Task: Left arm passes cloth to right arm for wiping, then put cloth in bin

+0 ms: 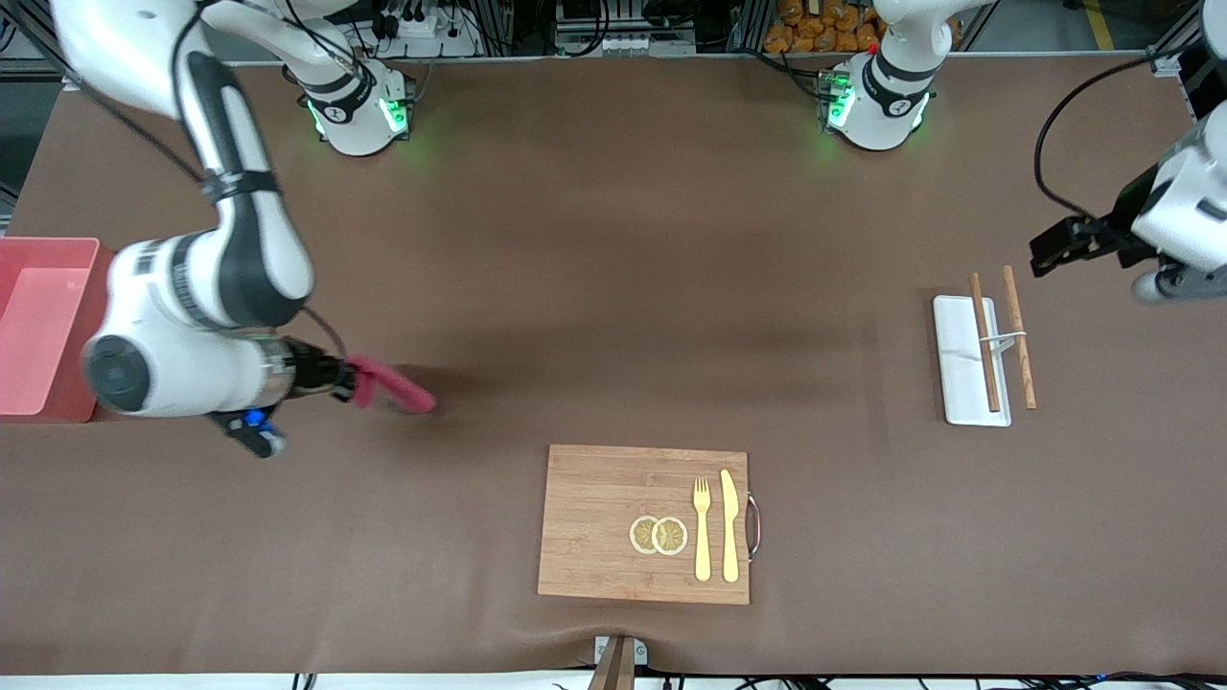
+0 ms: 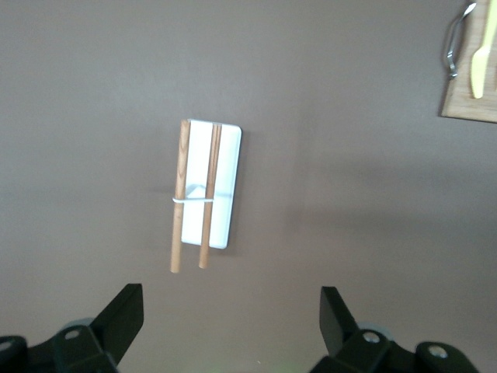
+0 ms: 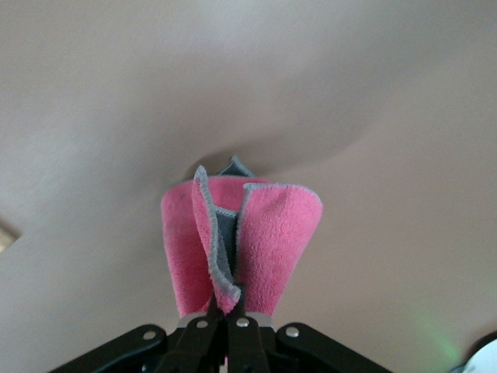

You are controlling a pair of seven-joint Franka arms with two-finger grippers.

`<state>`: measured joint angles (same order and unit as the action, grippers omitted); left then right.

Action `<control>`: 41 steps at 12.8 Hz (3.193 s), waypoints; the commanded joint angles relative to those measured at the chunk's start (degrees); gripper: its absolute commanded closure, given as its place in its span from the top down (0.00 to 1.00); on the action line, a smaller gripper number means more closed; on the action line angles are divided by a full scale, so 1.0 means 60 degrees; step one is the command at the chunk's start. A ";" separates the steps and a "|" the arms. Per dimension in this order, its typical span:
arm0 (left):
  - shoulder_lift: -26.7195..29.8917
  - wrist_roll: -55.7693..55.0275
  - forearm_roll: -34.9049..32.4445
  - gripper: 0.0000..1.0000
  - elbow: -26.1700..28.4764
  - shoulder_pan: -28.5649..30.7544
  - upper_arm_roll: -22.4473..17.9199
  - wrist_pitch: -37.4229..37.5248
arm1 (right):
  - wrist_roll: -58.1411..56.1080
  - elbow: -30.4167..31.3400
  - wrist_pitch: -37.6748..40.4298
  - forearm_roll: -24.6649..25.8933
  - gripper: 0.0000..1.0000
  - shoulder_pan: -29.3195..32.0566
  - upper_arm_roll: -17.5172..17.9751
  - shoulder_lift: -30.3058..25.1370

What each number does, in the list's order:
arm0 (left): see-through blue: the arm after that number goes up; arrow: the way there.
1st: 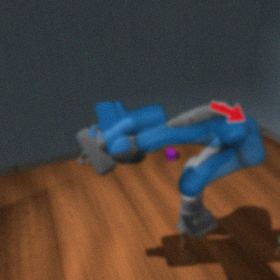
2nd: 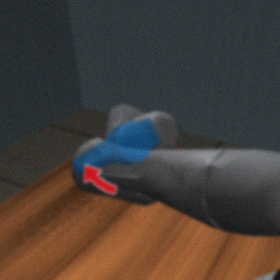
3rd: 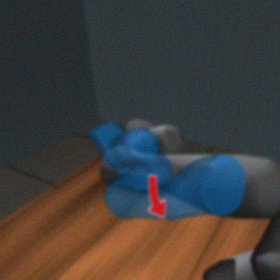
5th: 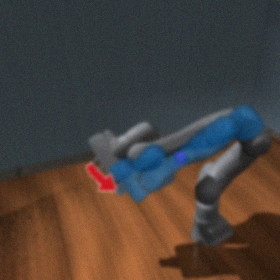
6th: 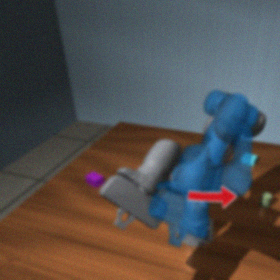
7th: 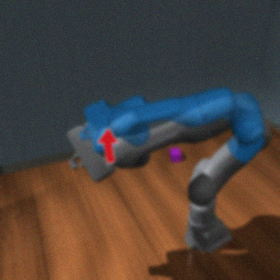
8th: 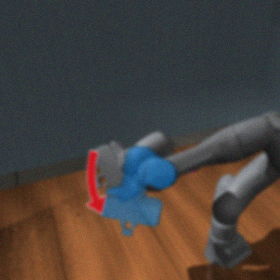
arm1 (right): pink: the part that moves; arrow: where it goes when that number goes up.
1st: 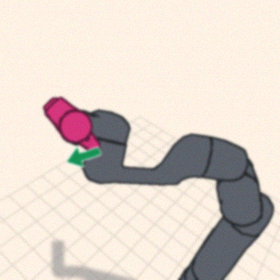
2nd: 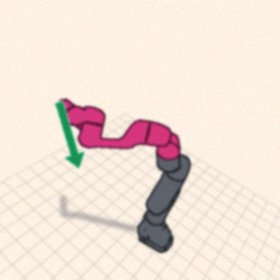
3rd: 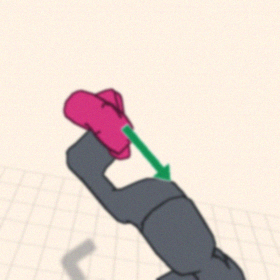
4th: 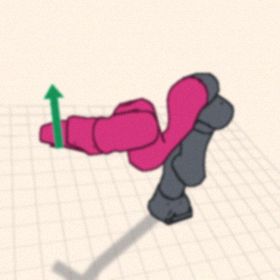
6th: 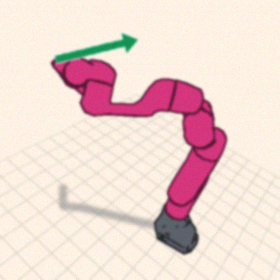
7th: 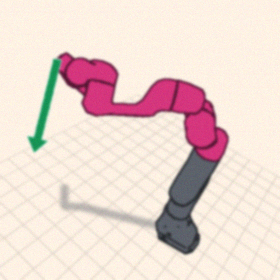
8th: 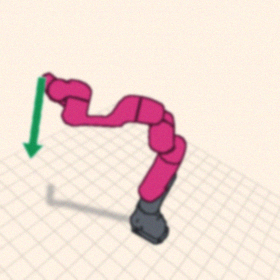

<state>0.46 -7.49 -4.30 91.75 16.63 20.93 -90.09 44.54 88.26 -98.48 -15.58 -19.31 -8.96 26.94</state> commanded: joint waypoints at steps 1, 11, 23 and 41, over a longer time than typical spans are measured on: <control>0.0539 0.0282 -0.0104 1.00 0.0354 -0.1260 -0.1285 -0.0293 | 0.1625 0.0115 -0.0285 -0.0231 0.00 -0.0924 -0.0118 -0.0227; 0.0363 0.0106 0.0453 1.00 -0.0174 -0.2362 -0.2433 -0.0205 | -0.1510 -0.0632 0.1396 -0.0026 0.00 0.1103 -0.0220 -0.1236; 0.0568 -0.0567 0.0804 1.00 -0.0116 -0.2538 -0.2433 0.0513 | -1.3480 -0.2683 0.2512 0.2566 0.00 0.7154 -0.0220 -0.1107; 0.0510 -0.0289 0.0848 1.00 -0.0174 -0.2479 -0.2374 0.0410 | -1.7648 -0.2288 -0.2147 0.1644 0.22 0.9370 -0.0162 0.2892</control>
<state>3.00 -10.08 0.51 91.20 1.63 6.87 -87.86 -59.30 74.97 -111.07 -4.72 35.09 -11.18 43.40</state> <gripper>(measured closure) 0.000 0.956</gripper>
